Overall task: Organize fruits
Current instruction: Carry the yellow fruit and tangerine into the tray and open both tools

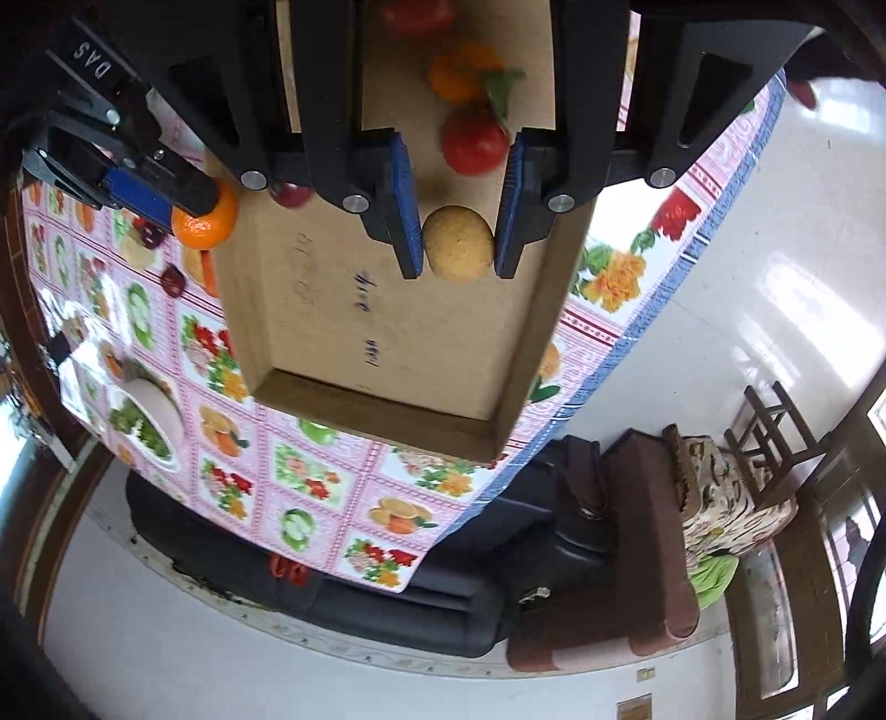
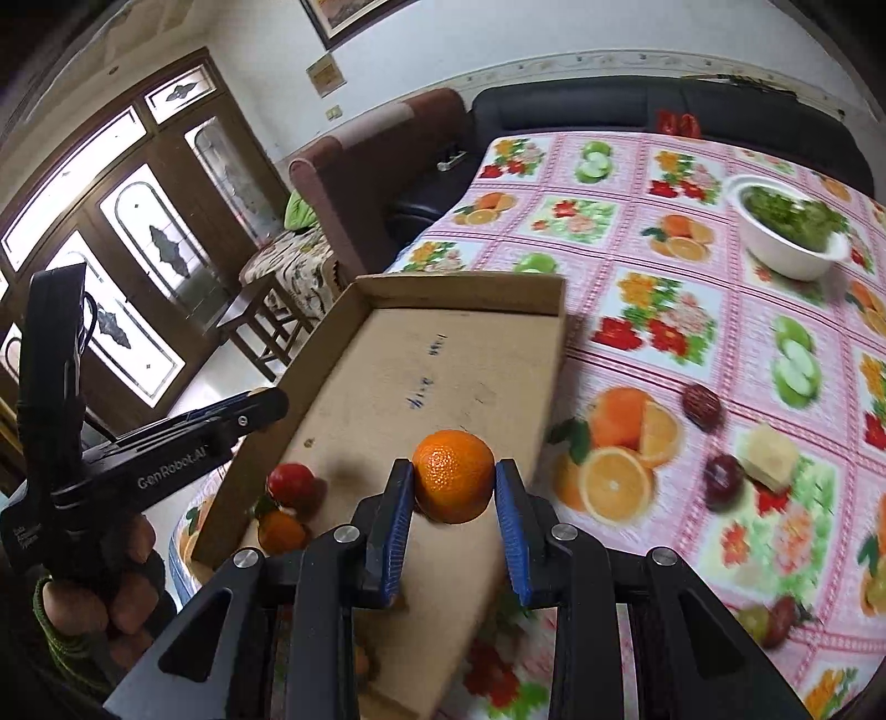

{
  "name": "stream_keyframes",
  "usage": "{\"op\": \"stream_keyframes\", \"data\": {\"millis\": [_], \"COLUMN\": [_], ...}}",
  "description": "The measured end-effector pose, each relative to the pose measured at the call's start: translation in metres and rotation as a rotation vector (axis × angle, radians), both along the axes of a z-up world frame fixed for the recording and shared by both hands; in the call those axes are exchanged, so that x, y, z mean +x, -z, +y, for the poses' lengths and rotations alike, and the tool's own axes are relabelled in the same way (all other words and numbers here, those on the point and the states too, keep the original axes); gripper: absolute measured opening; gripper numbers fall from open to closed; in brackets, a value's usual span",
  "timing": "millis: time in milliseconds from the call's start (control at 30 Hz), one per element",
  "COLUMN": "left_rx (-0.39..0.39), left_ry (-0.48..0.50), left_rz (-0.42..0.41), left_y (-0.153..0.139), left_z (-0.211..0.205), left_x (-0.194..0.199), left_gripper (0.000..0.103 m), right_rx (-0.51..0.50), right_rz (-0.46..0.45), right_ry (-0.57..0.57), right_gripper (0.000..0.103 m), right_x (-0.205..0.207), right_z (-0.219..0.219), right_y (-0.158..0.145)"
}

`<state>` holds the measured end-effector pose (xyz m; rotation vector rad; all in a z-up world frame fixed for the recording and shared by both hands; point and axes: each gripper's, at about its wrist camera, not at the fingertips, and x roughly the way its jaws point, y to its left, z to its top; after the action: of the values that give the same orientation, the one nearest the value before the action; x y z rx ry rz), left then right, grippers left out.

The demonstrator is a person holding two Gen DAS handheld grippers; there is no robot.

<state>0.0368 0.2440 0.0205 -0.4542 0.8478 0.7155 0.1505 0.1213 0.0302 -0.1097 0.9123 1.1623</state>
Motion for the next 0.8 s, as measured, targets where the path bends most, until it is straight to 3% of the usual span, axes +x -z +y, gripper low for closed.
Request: {"op": "stream_keyframes", "data": {"millis": [300,533,800], "left_rx": [-0.015,-0.058,-0.11], "left_ry": [-0.061,-0.065,-0.076], "left_rz": [0.109,0.171,0.165], "left_y": [0.028,0.045,0.046], "left_z": [0.025,0.03,0.035], "left_x": [0.019,0.028,0.022], "left_gripper": [0.024,0.024,0.03], "right_rx": [-0.091,-0.127,-0.147], "right_rz": [-0.022,-0.036,-0.061], "right_ry": [-0.057,-0.082,-0.092], "right_gripper": [0.03,0.03,0.033], "right_x": [0.005,0.006,0.006], "right_z": [0.062,0.079,0.085], "right_y": [0.022,0.033,0.033]}}
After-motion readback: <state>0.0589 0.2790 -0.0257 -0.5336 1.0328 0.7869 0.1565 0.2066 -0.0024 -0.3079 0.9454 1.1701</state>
